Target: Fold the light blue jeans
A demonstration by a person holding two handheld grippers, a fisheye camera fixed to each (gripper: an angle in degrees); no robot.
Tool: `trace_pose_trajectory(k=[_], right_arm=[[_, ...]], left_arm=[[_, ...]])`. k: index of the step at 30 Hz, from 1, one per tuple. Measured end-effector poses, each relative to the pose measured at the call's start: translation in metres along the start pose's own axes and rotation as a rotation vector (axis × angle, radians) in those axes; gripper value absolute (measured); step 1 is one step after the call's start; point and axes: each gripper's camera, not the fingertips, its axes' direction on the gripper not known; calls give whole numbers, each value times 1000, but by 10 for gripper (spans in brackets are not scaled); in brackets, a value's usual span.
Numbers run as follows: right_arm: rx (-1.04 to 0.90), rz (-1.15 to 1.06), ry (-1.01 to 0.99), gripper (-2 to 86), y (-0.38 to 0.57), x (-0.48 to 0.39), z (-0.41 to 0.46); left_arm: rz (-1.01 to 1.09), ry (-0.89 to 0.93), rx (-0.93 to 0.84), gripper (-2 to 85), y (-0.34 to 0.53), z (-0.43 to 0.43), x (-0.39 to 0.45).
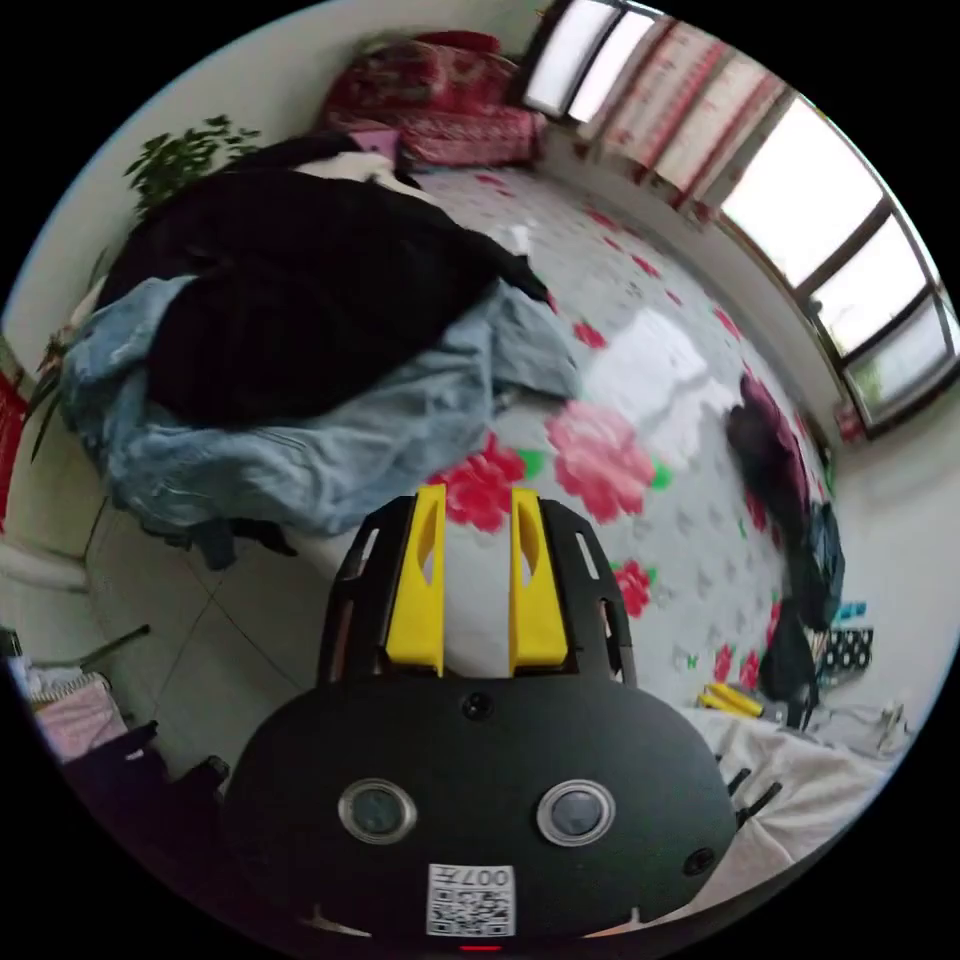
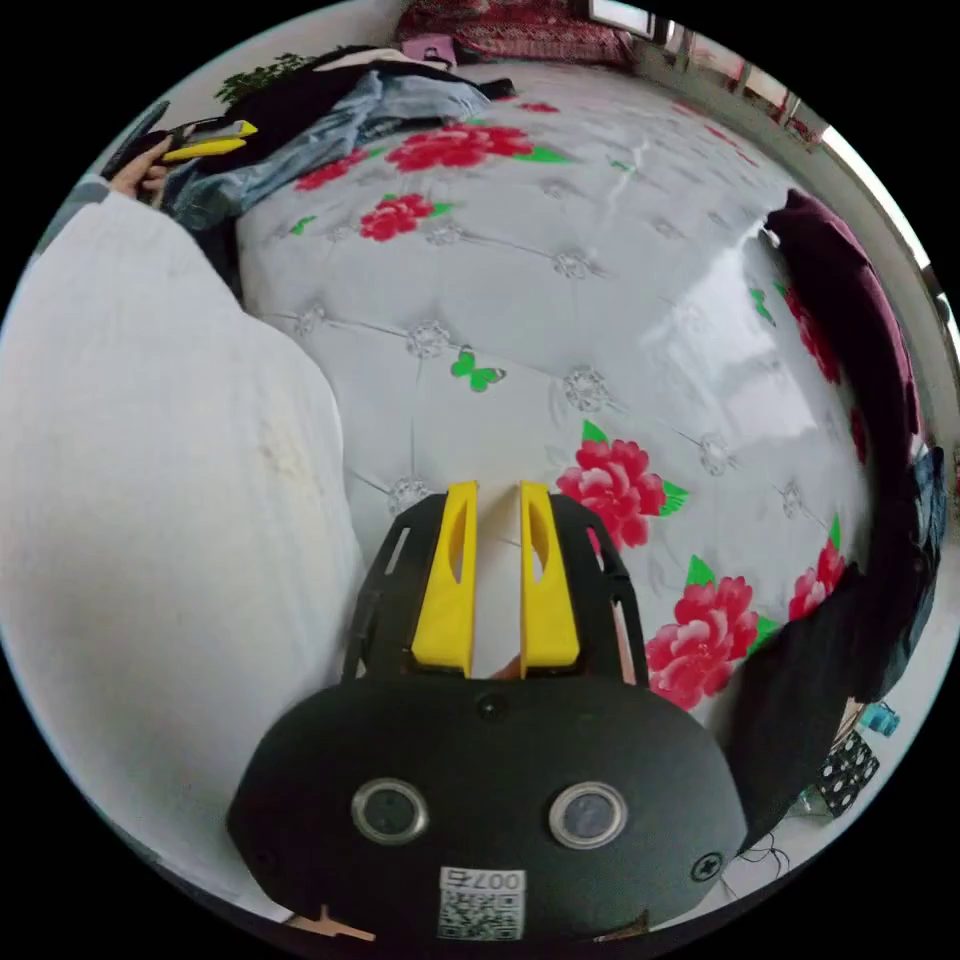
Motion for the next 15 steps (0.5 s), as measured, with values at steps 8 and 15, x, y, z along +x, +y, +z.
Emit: trace_pose_trajectory(k=[8,15], right_arm=[[-55,86,-33,87,-26,6,17],[-128,160,-18,90,-52,9,31]], left_arm=[[-180,-182,103,127,-74,-20,-81],[-236,-158,-9,40,-89,21,-106]])
